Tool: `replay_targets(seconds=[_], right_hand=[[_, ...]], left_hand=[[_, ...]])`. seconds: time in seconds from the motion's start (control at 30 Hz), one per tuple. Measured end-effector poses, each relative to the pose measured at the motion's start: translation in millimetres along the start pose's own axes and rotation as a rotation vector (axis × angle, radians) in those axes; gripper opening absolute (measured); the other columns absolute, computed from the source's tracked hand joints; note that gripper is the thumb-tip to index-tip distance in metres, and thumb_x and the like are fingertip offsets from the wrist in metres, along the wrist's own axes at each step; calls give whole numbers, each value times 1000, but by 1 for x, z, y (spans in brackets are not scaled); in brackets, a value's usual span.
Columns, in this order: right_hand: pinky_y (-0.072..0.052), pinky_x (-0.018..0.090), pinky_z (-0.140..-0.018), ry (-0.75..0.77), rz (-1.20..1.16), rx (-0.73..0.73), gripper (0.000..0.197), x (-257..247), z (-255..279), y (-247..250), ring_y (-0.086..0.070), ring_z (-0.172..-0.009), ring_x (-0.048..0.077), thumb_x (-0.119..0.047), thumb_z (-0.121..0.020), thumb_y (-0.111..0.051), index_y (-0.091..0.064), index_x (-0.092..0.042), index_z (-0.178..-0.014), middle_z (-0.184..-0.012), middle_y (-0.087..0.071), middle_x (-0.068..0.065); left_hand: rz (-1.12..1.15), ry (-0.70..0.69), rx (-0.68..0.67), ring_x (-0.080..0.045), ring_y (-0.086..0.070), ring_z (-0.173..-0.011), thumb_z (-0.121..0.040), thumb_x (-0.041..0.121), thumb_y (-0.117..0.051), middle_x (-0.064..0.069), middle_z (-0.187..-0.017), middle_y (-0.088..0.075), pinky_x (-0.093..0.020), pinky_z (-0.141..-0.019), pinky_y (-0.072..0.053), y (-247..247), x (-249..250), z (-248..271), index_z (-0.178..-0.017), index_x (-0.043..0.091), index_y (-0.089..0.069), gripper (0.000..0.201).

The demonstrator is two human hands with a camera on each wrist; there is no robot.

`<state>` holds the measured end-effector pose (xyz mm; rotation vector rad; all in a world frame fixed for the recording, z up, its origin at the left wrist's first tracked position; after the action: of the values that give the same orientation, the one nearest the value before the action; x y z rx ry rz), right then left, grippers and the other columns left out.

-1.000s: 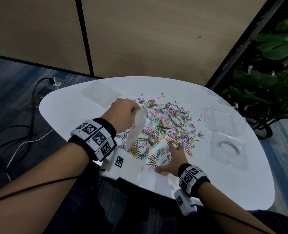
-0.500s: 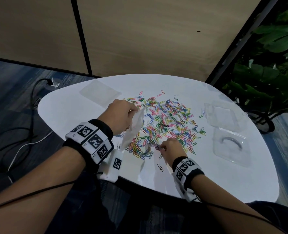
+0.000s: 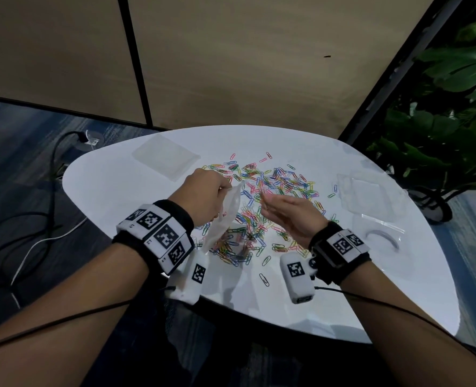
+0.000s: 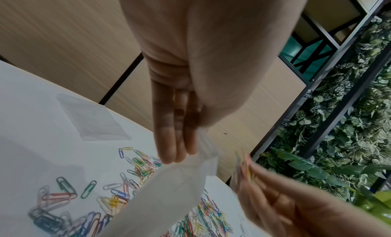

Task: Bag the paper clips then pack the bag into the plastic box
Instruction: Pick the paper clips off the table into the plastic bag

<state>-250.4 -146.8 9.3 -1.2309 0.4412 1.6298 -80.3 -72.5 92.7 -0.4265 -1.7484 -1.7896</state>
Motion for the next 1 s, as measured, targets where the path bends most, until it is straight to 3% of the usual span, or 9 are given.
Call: replay_targets(seconds=[0.13, 0.23, 0.33, 0.43, 0.53, 0.73, 0.83, 0.93, 1.0], right_hand=[[-57, 24, -79, 69, 41, -131, 21, -14, 13, -53, -71, -88, 18, -8, -86, -67, -69, 5, -102, -96, -73, 11], [-59, 29, -78, 149, 285, -61, 8, -13, 14, -64, -71, -77, 24, -2, -86, -69, -72, 3, -92, -83, -72, 15], [-59, 37, -83, 236, 465, 24, 8, -18, 13, -64, -72, -85, 33, -3, -83, -73, -76, -10, -83, -87, -74, 17], [-59, 39, -84, 208, 459, 47, 10, -17, 14, -64, -72, -86, 35, 0, -80, -74, -75, -4, -89, -87, -75, 19], [-61, 42, -78, 163, 452, 67, 17, -13, 16, -63, -72, -70, 31, 4, -79, -72, -70, 2, -96, -67, -71, 13], [-52, 19, -61, 375, 902, 109, 12, -33, 24, -75, -66, -57, 12, -5, -78, -71, -77, -12, -87, -62, -69, 0], [-52, 23, -59, 450, 983, 70, 19, -37, 26, -86, -63, -58, 17, -2, -75, -65, -78, -14, -80, -63, -70, 4], [-40, 13, -52, 472, 1081, 57, 20, -39, 30, -90, -47, -47, 7, -4, -74, -60, -77, -14, -78, -53, -61, 2], [-41, 20, -57, 506, 1219, -20, 18, -38, 33, -101, -53, -52, 11, -8, -79, -59, -75, -14, -73, -57, -63, 3]], left_hand=[[13, -3, -4, -33, -72, -83, -103, 11, -46, -15, -87, -76, -44, -84, -60, -2, 3, 2, -115, 10, -75, 31], [12, -29, -9, -33, -72, -83, -100, 6, -45, -17, -90, -76, -43, -82, -60, -4, 10, 4, -113, 9, -75, 33], [31, -43, -25, -30, -74, -71, -99, 4, -44, -15, -78, -75, -43, -74, -63, -7, 9, 4, -103, 7, -76, 33], [36, -62, -25, -25, -74, -60, -101, 6, -44, -11, -72, -74, -40, -69, -64, -5, 9, 4, -100, 8, -76, 32], [38, -73, -22, -26, -75, -61, -101, 5, -45, -15, -76, -76, -38, -71, -63, -3, 13, 6, -105, 5, -75, 31], [73, -71, -39, -25, -75, -62, -101, 4, -45, -15, -80, -75, -38, -67, -64, -5, 14, 7, -107, 6, -76, 31], [67, -77, -32, -23, -75, -61, -101, 4, -45, -12, -77, -74, -35, -67, -64, -3, 16, 8, -104, 8, -77, 32], [85, -65, -34, -24, -75, -60, -101, 5, -45, -14, -77, -75, -37, -66, -64, -4, 14, 7, -104, 8, -77, 32], [83, -58, -31, -24, -75, -61, -101, 6, -46, -13, -78, -75, -32, -65, -63, -4, 13, 7, -108, 9, -76, 31]])
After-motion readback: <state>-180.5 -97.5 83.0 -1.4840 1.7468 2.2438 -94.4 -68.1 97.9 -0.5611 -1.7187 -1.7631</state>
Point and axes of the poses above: each hand's wrist, its own z-axis away from the middle knuckle, its own y-axis out of the back of the hand, x = y × z, the point moved 10 cm from there along -z, towards the middle knuckle
